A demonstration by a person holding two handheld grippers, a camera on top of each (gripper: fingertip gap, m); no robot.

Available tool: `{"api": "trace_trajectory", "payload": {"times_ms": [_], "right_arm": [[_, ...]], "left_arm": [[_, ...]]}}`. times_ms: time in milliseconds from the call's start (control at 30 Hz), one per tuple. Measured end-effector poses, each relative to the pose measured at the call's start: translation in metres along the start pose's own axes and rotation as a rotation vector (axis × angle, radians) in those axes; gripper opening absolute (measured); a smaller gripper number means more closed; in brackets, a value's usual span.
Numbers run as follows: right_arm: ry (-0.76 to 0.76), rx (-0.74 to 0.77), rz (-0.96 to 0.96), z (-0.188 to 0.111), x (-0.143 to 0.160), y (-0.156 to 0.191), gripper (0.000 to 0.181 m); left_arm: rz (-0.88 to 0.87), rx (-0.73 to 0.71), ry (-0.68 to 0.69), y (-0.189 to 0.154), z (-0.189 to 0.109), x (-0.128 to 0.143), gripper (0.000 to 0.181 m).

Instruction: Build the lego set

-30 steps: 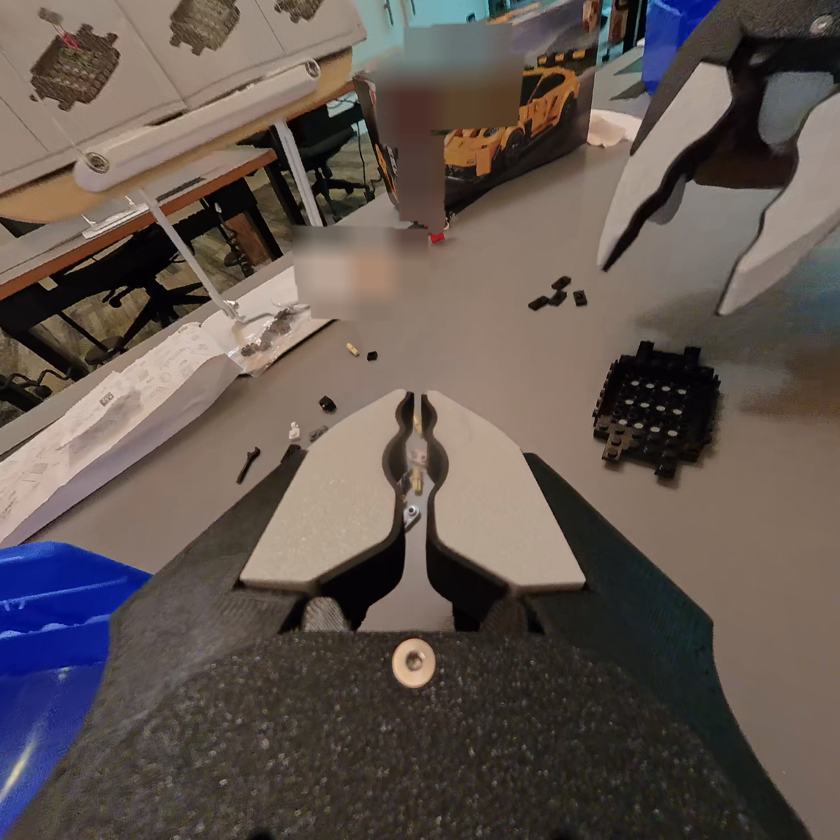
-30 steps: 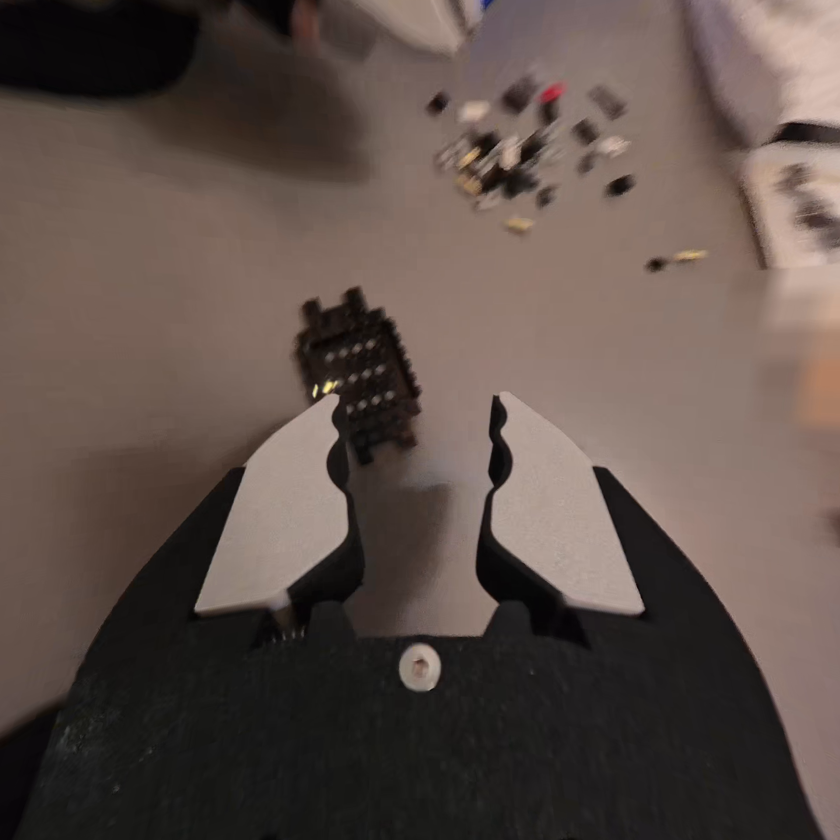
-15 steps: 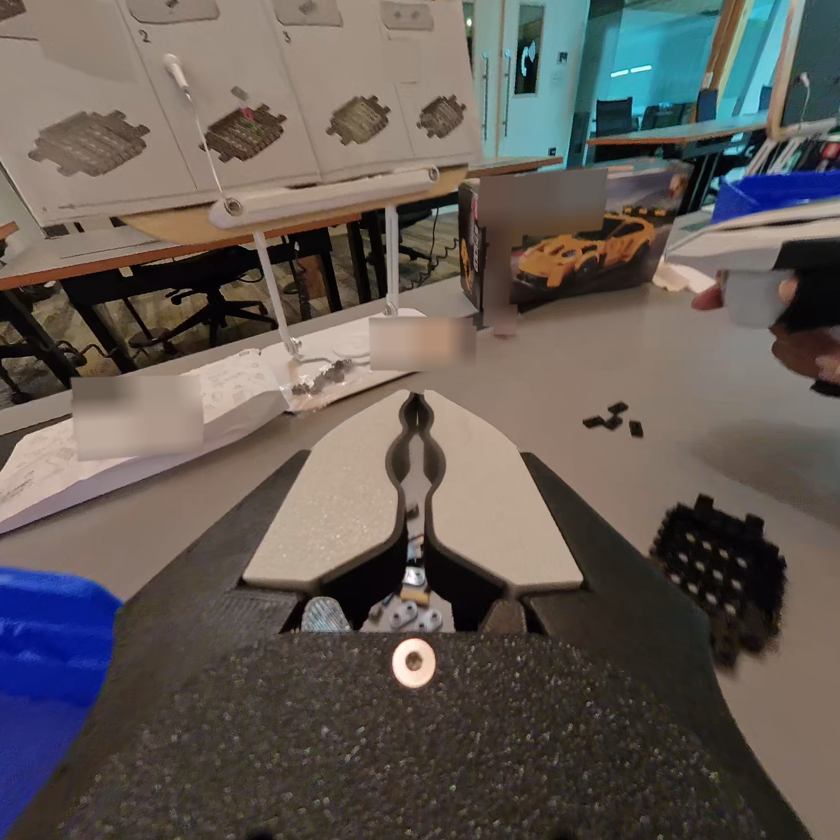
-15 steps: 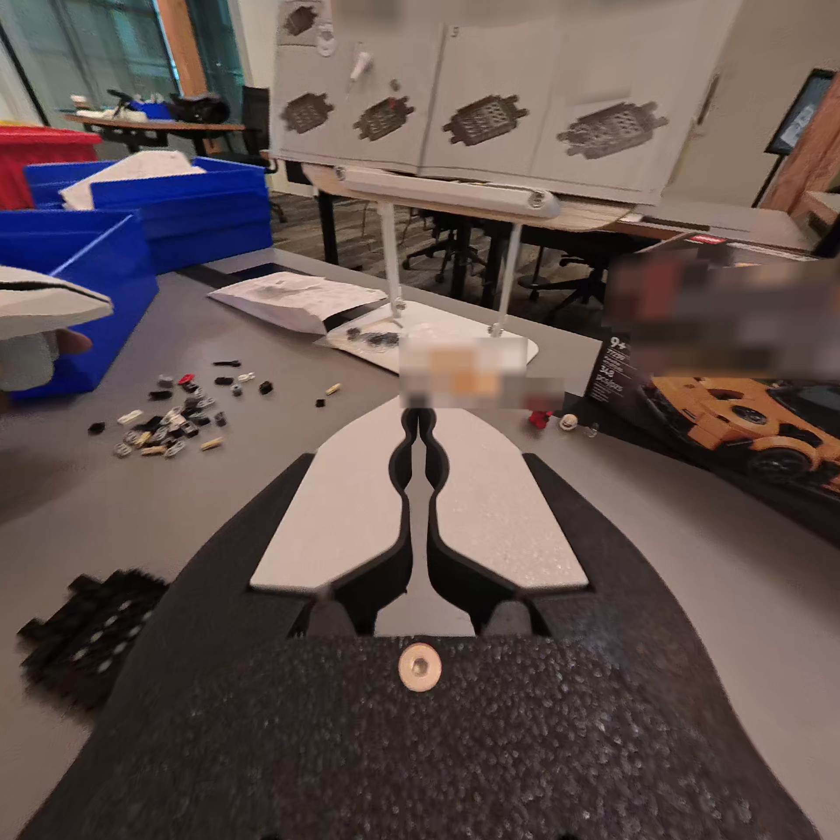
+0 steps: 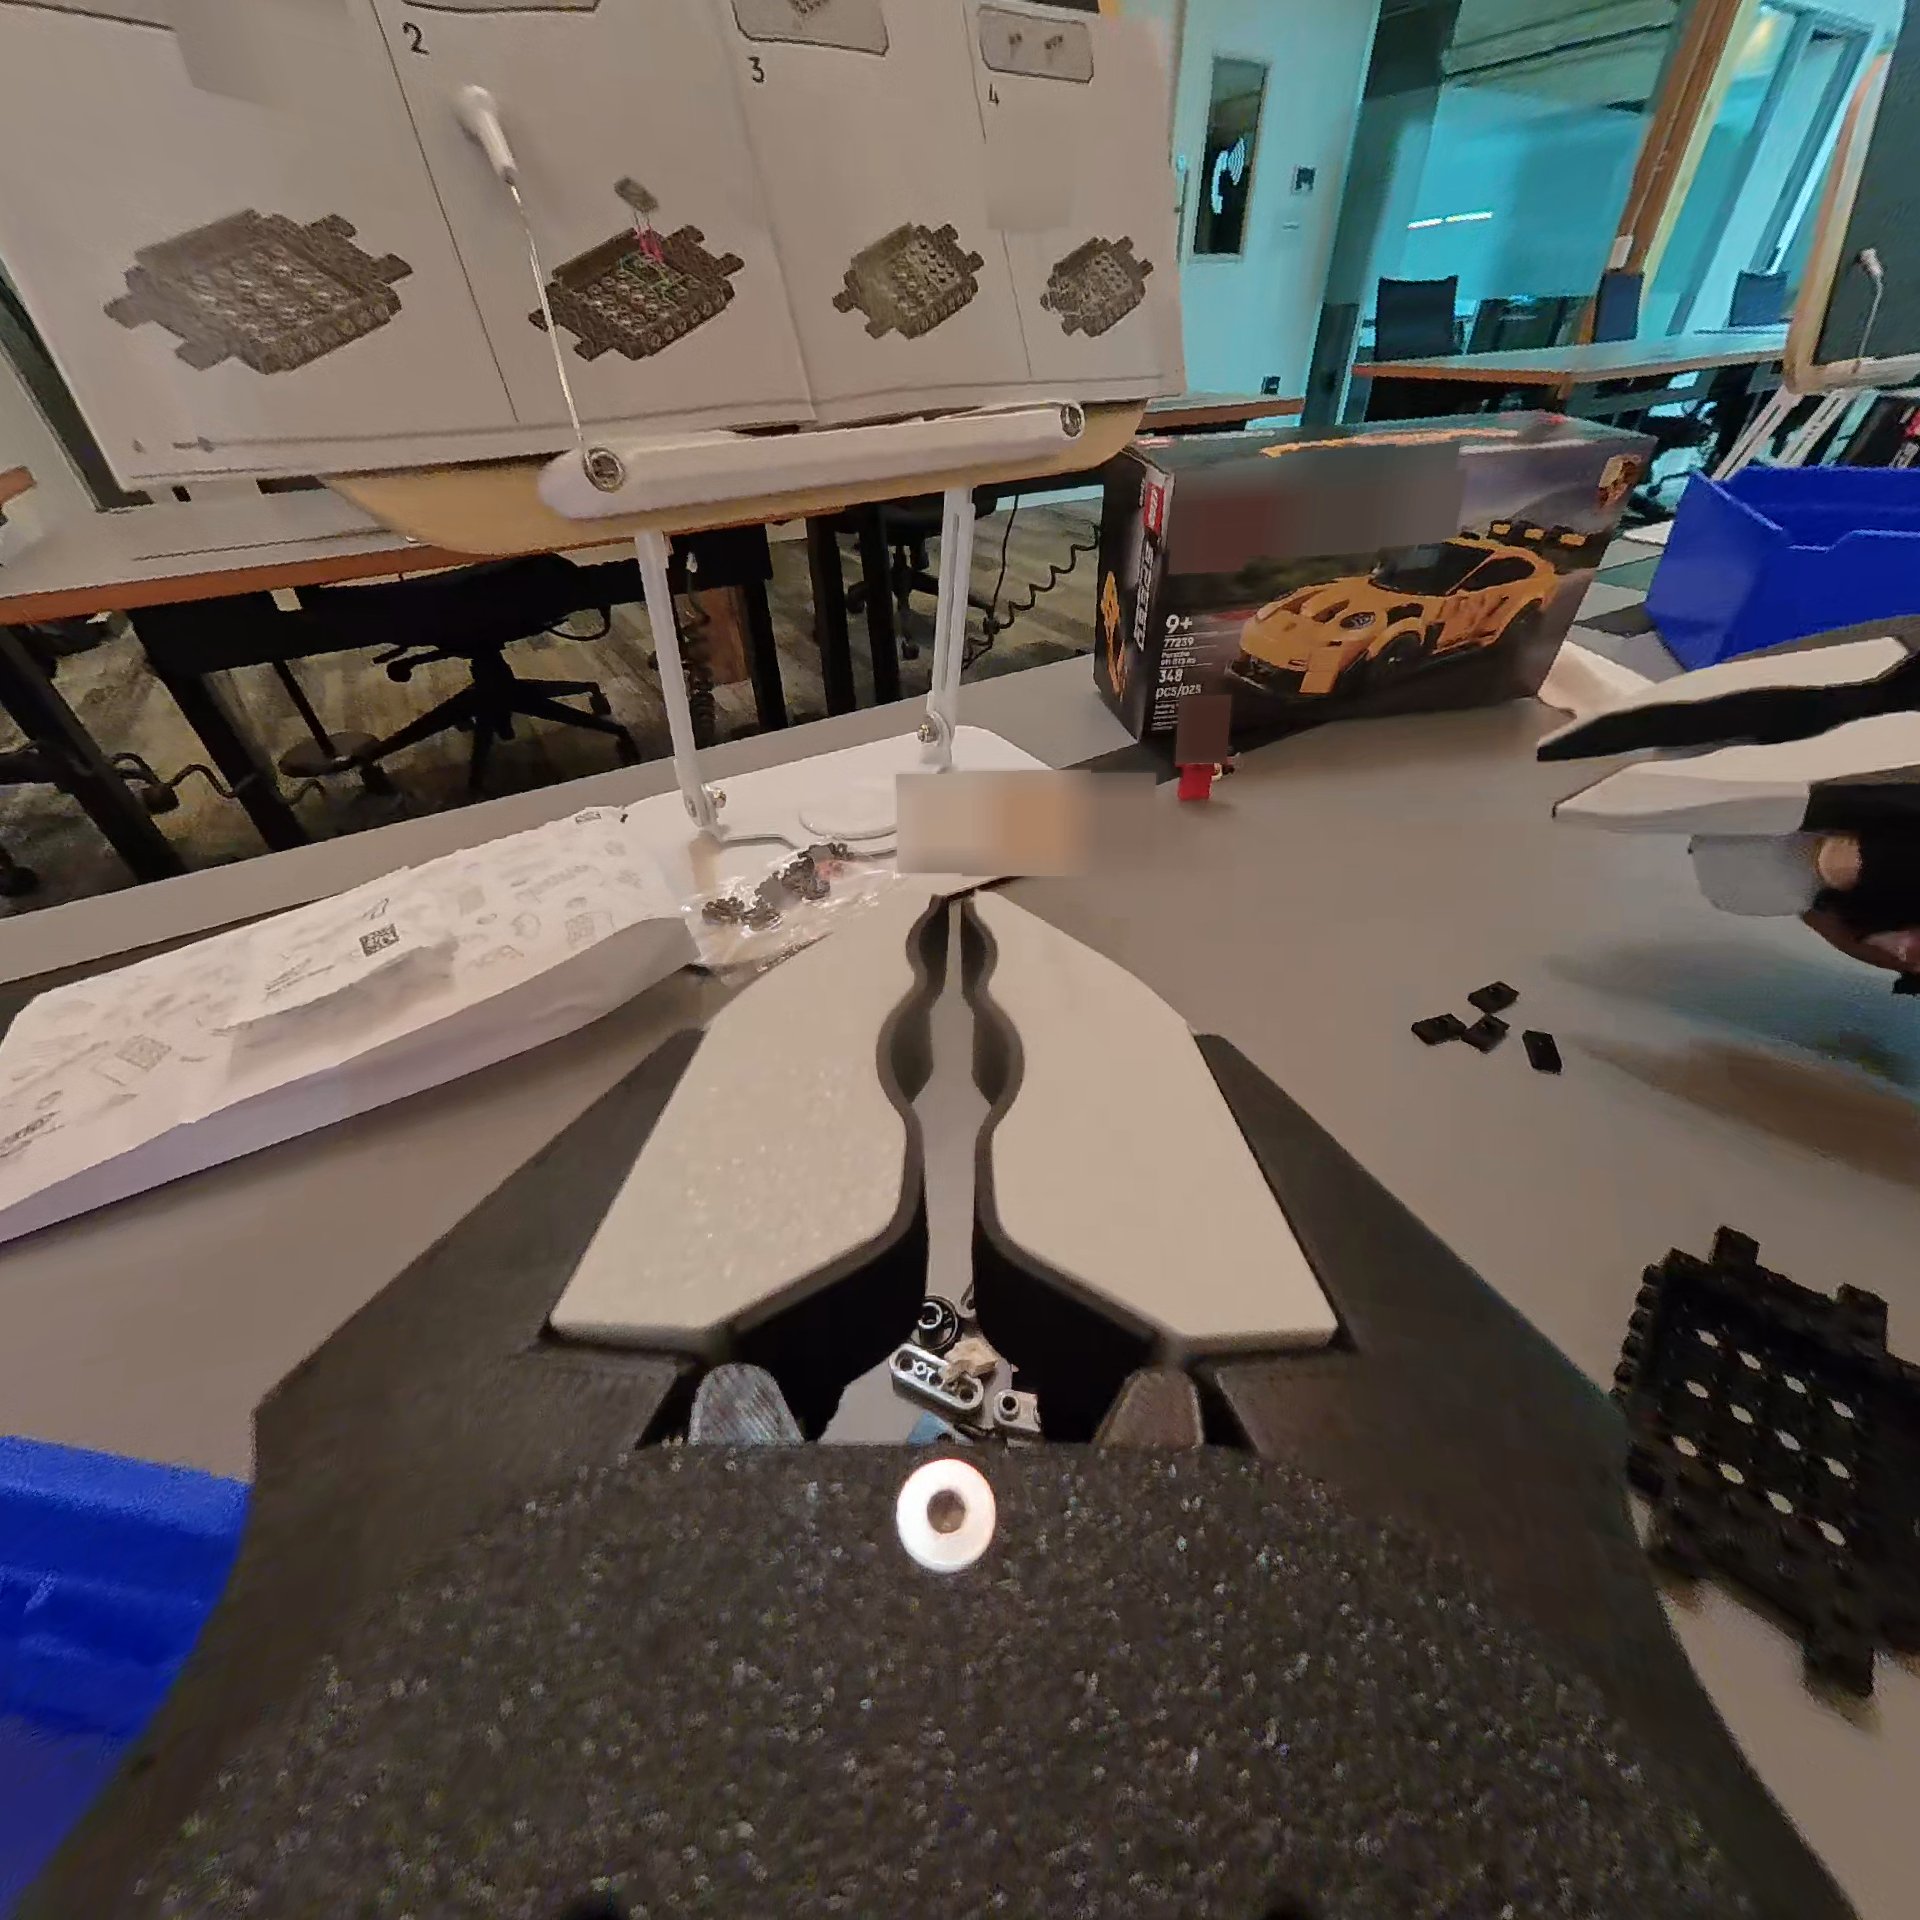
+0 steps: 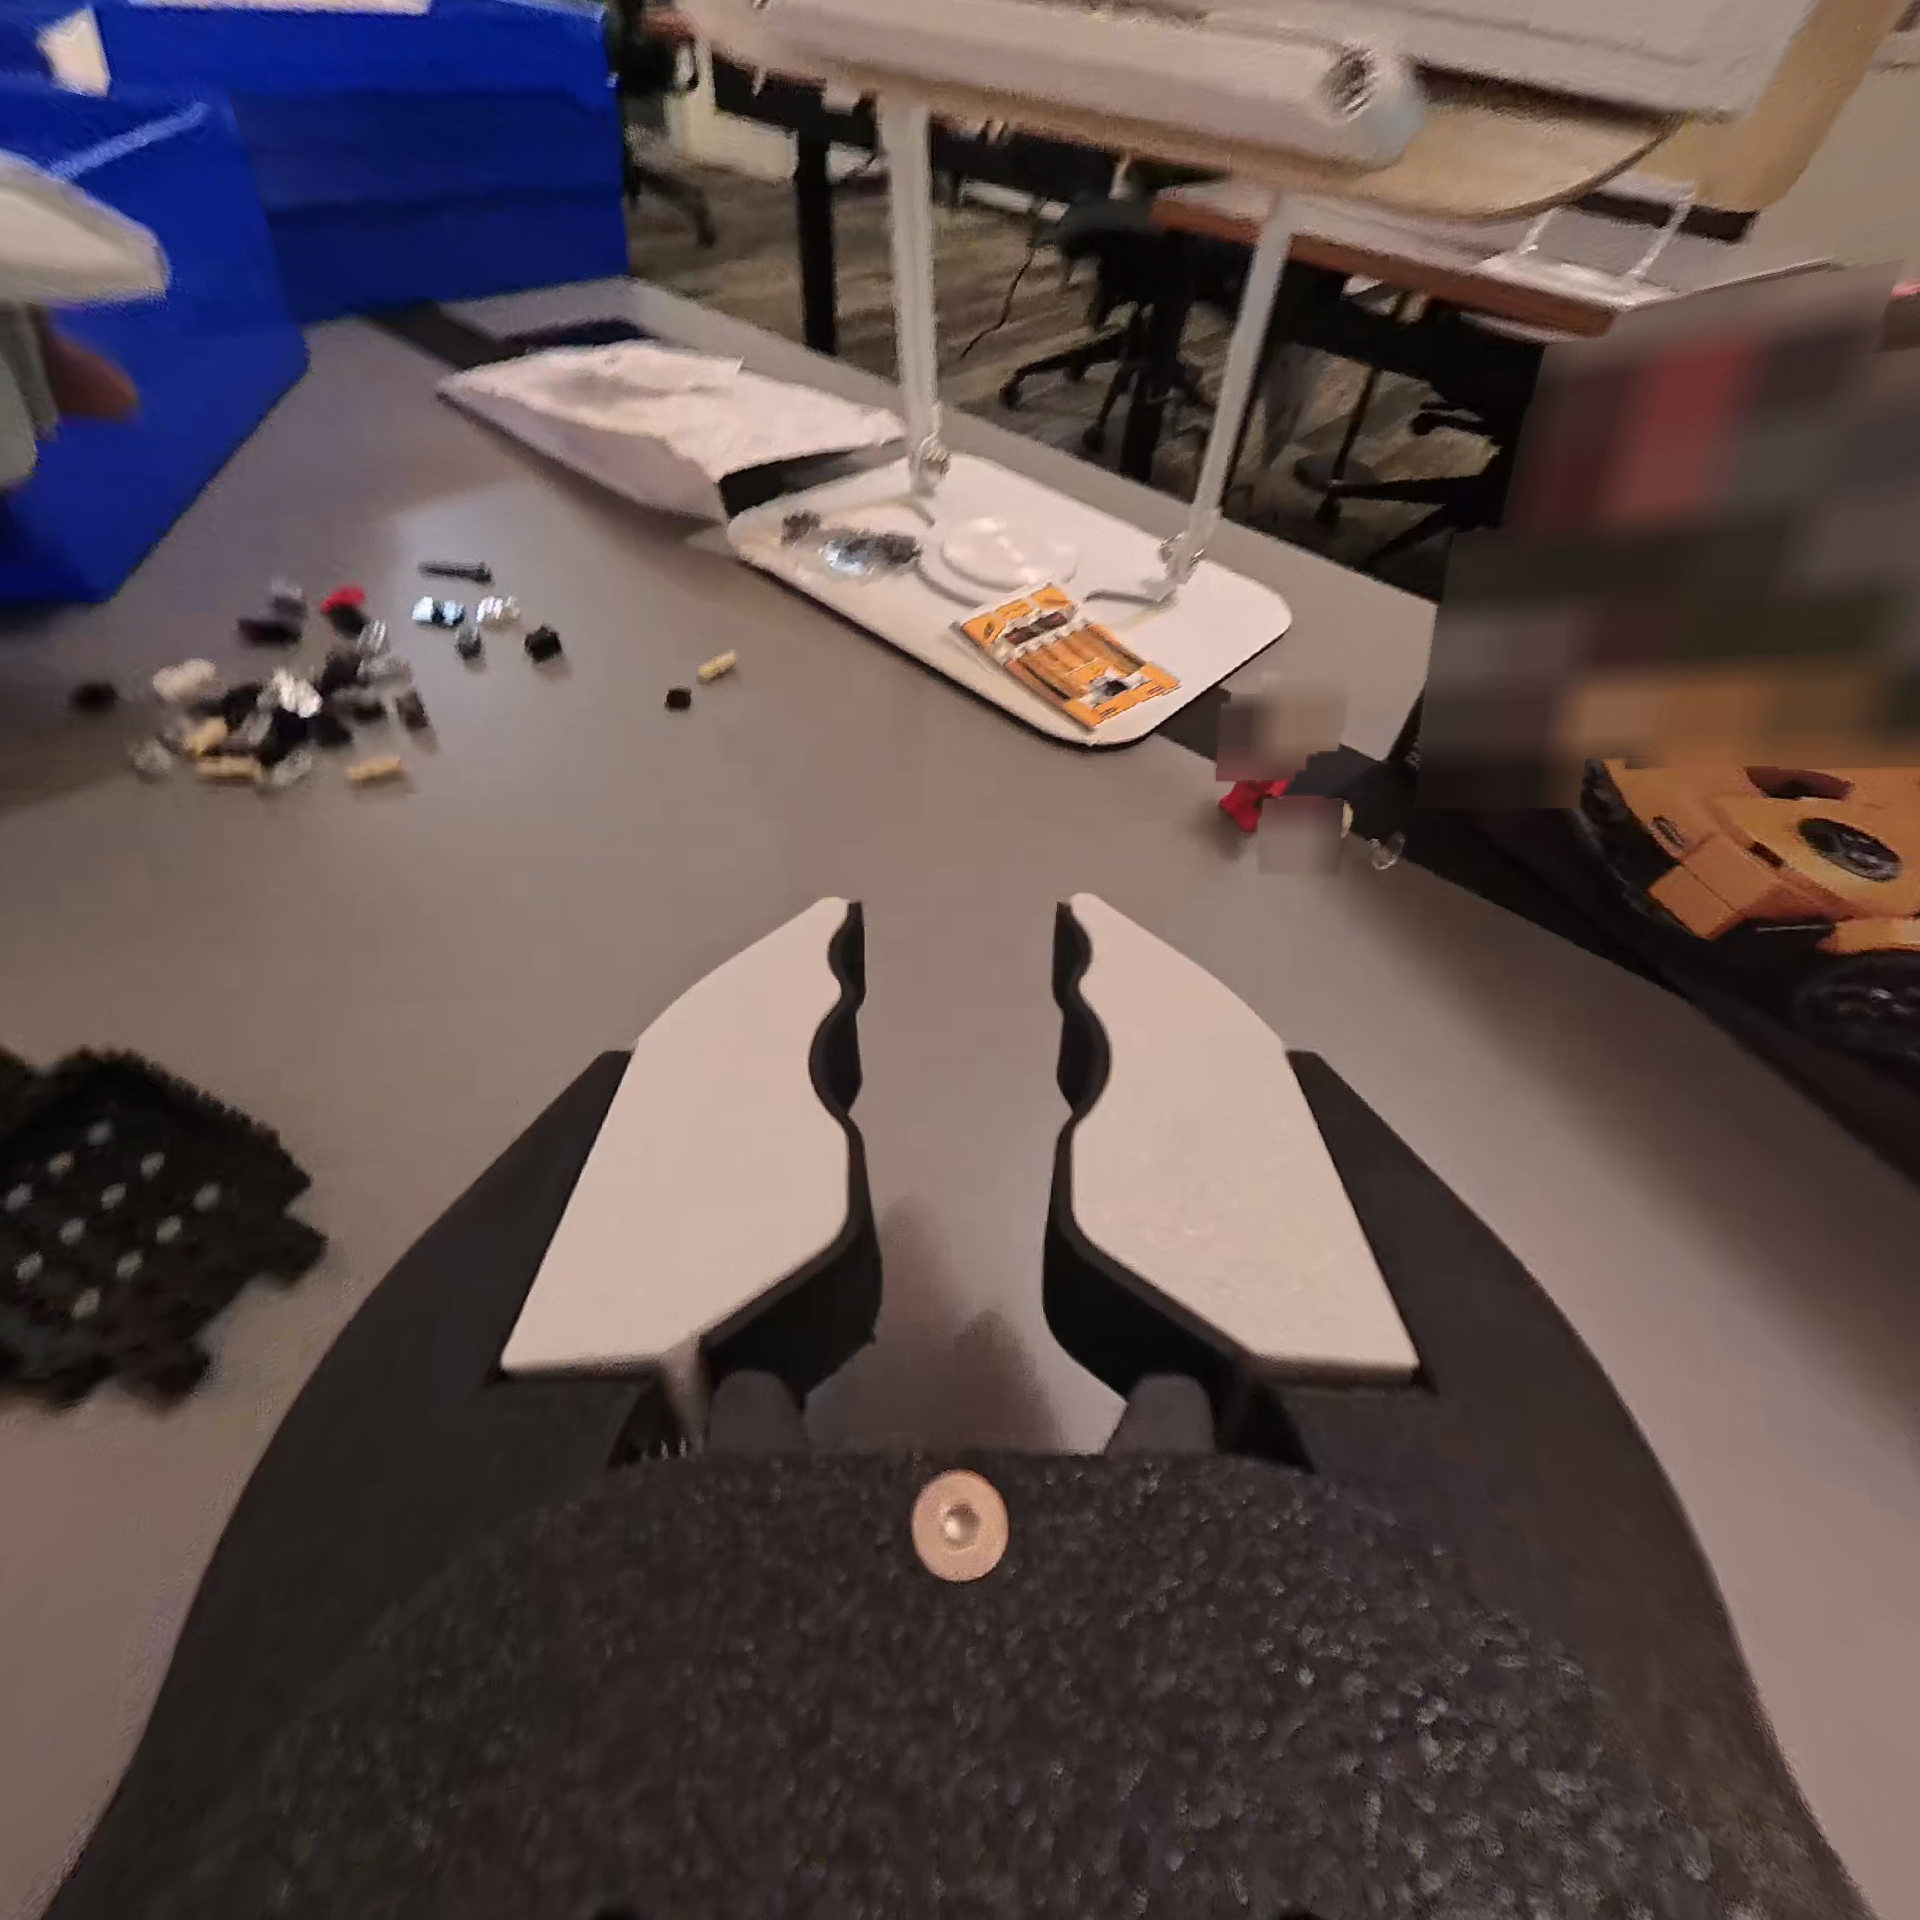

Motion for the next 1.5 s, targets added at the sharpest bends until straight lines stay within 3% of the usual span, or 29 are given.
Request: {"api": "trace_trajectory", "payload": {"times_ms": [133,367,700,800,1033,1167,1300,1500], "right_arm": [[0.160,-0.114,-0.097,0.006,0.017,-0.001,0.022],[0.460,-0.296,-0.310,0.022,0.034,0.001,0.017],[0.653,-0.432,-0.325,0.037,0.034,0.002,0.008],[0.642,-0.413,-0.341,0.038,0.032,-0.001,0.008],[0.388,-0.376,-0.289,0.010,-0.011,0.031,0.007],[0.265,-0.335,-0.201,-0.003,-0.016,0.060,0.007],[0.267,-0.330,-0.169,-0.009,0.002,0.082,0.007],[0.264,-0.366,-0.151,-0.014,0.013,0.080,0.007]], "left_arm": [[0.053,0.012,0.025,-0.006,0.004,0.003,0.001],[0.064,0.025,0.039,-0.008,0.005,0.005,0.000],[0.055,0.046,0.045,-0.009,0.005,0.006,0.000],[0.060,0.054,0.050,-0.010,0.006,0.006,0.000],[0.060,0.110,0.055,-0.019,0.008,0.005,0.000],[0.059,0.289,0.072,-0.041,0.008,0.002,0.002],[0.099,0.461,0.073,-0.068,0.000,-0.003,0.009],[0.197,0.704,0.173,-0.104,-0.016,0.014,0.027]]}}
Point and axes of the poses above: each gripper's, where its closed fingertips meet, z out along the fingers, x out of its underside, y = z × x across the jaws, the point moved 6 cm from there along -z, back along the fingers, and after that the axes turned 15 degrees about z, right-handed, at the moved point
